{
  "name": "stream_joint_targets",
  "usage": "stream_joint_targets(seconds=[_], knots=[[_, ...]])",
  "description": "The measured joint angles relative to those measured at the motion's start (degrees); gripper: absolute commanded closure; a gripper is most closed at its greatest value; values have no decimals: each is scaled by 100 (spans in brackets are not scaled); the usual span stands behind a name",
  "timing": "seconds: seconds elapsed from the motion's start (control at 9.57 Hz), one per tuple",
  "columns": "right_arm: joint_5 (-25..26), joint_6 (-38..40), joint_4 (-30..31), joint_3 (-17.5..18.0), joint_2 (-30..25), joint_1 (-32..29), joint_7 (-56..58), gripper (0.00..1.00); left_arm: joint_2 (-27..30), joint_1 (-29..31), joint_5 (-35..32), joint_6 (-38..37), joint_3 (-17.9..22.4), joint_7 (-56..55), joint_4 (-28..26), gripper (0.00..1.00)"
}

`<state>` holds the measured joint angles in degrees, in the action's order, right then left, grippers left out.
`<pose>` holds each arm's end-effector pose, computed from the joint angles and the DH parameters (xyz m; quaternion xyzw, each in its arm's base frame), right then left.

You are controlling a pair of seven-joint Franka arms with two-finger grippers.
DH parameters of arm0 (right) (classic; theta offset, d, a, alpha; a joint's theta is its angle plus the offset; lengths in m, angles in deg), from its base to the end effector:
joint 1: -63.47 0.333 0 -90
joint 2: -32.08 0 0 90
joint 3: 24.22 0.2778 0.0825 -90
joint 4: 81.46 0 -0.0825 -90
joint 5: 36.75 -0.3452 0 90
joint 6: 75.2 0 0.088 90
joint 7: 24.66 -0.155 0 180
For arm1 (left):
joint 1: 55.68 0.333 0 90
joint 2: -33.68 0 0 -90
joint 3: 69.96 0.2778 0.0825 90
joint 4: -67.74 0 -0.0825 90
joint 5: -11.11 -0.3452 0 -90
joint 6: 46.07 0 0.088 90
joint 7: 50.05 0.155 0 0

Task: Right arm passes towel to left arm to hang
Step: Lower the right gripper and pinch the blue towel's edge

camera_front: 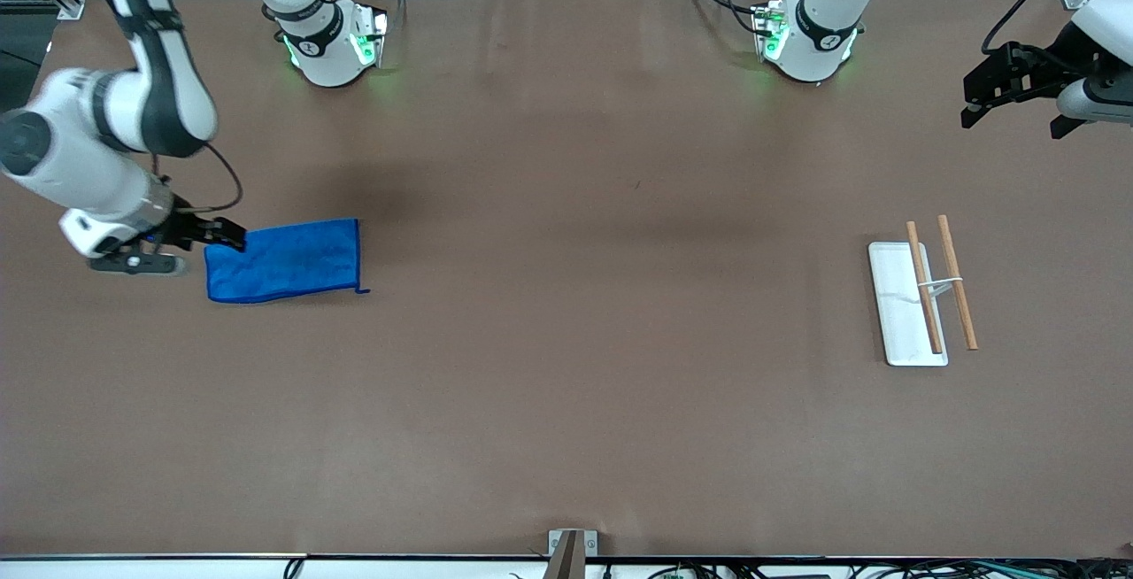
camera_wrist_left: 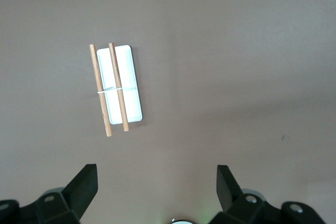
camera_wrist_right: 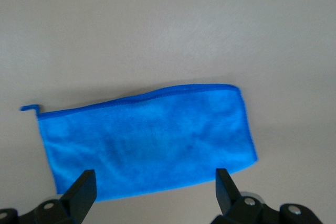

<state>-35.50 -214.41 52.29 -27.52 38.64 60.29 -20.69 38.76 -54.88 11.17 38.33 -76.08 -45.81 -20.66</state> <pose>0.4794 -0.0557 0.2301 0.9998 -0.0134 -0.0104 0.0094 0.4796 -0.0470 0.5855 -0.9965 0.0832 -0.0092 0.0041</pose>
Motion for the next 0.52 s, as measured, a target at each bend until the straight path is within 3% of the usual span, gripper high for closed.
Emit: stream_joint_targets(seconds=[0.21,0.52], knots=[[17,-996,319,2,532,54,52,3,-22,1,0,2,0,0,96,0],[24,-1441,434,1,889,65,202,12,-91,1,0,-1,2,0,204,0]])
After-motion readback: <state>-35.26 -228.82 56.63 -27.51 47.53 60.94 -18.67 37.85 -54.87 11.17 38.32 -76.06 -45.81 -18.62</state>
